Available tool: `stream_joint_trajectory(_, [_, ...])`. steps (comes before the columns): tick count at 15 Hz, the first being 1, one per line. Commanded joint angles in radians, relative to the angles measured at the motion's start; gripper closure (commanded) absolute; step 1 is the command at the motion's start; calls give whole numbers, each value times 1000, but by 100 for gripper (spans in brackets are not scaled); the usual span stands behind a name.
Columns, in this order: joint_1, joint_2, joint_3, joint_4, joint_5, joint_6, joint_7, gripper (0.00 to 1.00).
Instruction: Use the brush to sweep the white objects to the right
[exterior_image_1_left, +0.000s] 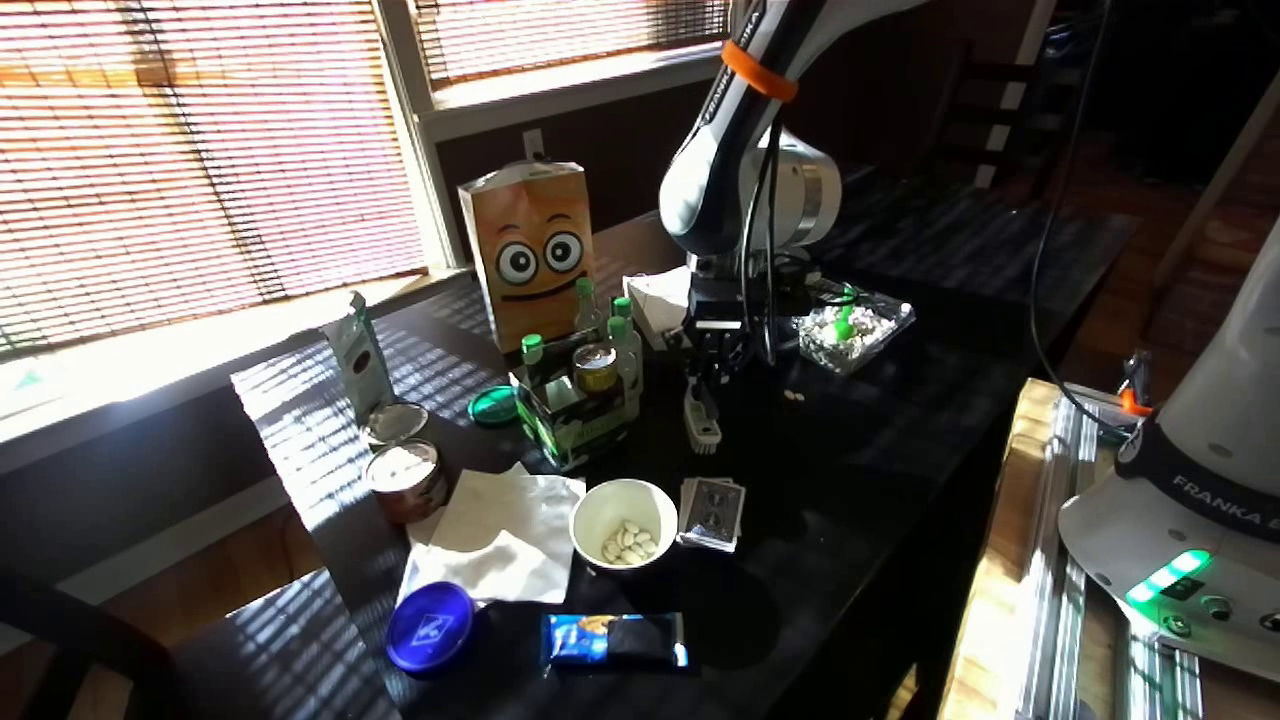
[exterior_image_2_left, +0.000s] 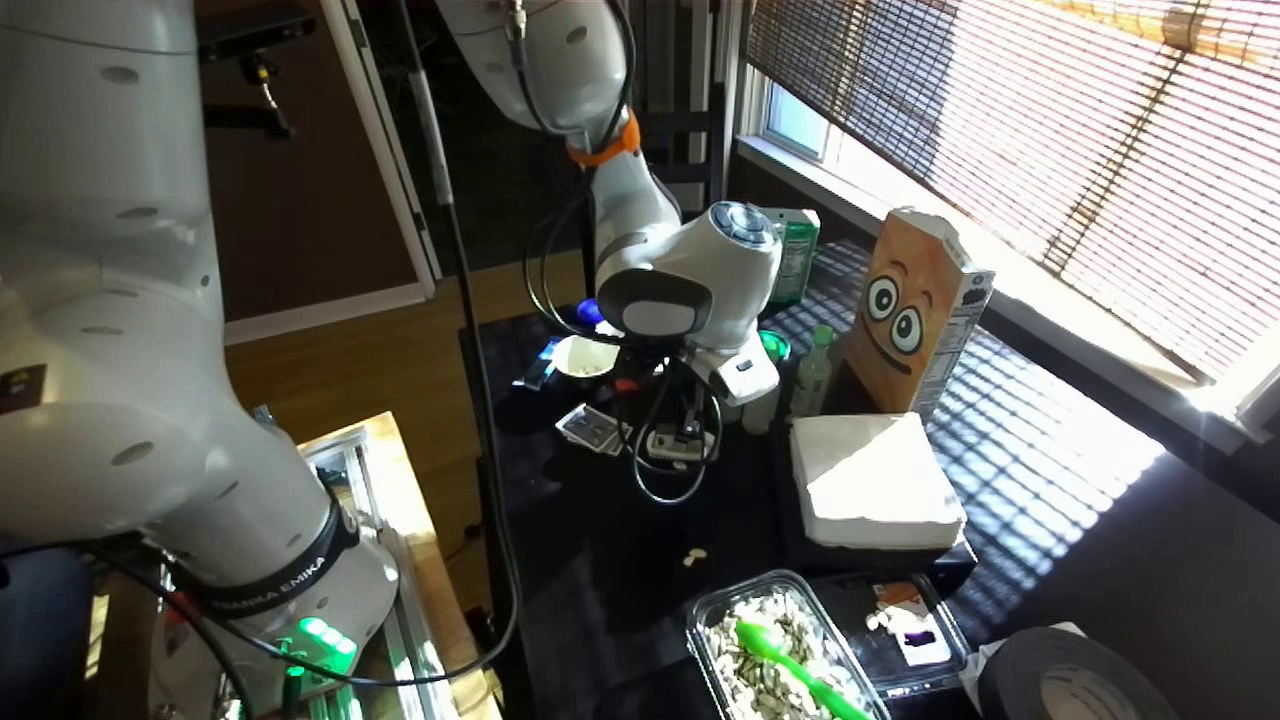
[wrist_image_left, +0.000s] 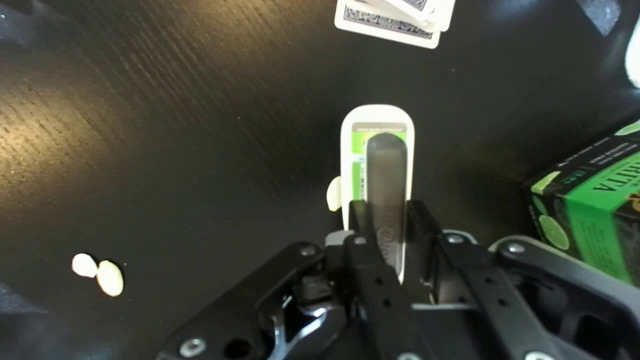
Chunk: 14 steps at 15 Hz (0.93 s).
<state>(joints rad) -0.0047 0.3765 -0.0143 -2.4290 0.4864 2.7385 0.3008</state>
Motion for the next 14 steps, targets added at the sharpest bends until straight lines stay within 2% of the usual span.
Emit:
stream_joint_trajectory(1, [33, -39, -57, -73, -115, -9, 77, 94])
stream_joint_trajectory(7, [-35, -63, -95, -115, -194, -14, -35, 94])
stream_joint_trajectory(14, [-113, -42, -134, -78, -264, -82, -154, 94])
